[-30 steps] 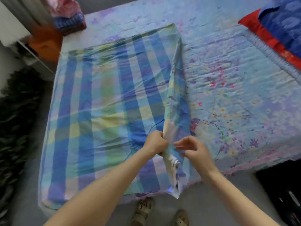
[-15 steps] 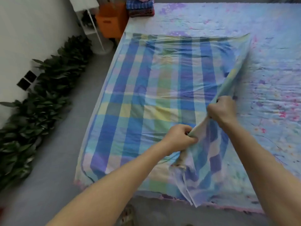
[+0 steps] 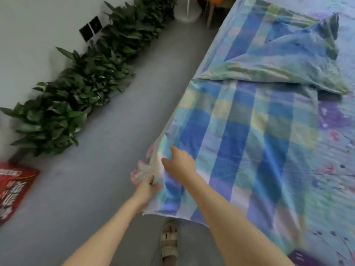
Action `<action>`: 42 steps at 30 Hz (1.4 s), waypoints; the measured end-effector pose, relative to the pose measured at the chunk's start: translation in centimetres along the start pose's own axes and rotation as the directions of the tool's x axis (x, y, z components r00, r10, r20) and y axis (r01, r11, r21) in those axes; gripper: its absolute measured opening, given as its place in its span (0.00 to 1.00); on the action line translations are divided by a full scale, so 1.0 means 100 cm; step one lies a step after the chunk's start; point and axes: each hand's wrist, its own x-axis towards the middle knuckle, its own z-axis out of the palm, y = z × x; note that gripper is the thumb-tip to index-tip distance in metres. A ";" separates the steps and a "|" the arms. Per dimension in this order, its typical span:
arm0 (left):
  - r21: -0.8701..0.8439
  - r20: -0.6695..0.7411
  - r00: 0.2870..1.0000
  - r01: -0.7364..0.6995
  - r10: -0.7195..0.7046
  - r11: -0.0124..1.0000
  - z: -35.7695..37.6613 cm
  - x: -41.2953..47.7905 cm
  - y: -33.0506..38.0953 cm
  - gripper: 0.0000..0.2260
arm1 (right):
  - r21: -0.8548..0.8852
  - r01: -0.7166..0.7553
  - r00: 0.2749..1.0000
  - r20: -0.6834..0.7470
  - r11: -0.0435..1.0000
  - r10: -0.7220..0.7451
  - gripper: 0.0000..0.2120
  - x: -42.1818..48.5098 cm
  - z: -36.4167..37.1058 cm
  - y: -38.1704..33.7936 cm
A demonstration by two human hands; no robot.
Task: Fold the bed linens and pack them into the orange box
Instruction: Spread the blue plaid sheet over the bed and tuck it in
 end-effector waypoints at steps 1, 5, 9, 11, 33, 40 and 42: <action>-0.024 -0.005 1.000 0.027 -0.027 0.999 0.006 0.009 -0.010 0.06 | -0.015 -0.027 1.000 -0.005 1.000 0.027 0.18 0.001 0.009 0.011; -0.123 -0.039 0.990 0.133 -0.139 0.983 0.009 0.027 -0.035 0.13 | 0.023 -0.070 0.993 -0.089 0.997 0.072 0.18 0.009 0.028 0.039; -0.039 -0.003 0.997 -0.072 0.072 0.997 0.029 -0.016 -0.016 0.13 | 0.197 -0.126 0.991 -0.012 0.972 0.131 0.27 -0.001 0.036 0.032; -0.075 0.127 0.966 -0.217 0.225 0.973 0.038 -0.037 -0.004 0.07 | 0.118 -0.141 0.990 -0.007 0.983 0.143 0.22 -0.007 0.042 0.030; -0.080 -0.081 0.986 0.143 -0.149 0.987 0.030 0.057 -0.052 0.11 | 0.297 -0.278 0.960 0.104 0.913 0.259 0.11 -0.055 0.009 0.068; 0.102 -0.152 0.982 0.125 -0.109 0.987 0.036 0.045 -0.065 0.10 | 0.277 -0.173 0.985 0.048 0.945 0.166 0.10 -0.074 0.015 0.060; 0.099 -0.144 0.986 0.100 -0.086 0.990 0.036 0.040 -0.064 0.06 | 0.258 -0.133 0.989 -0.028 0.957 0.145 0.07 -0.081 0.022 0.051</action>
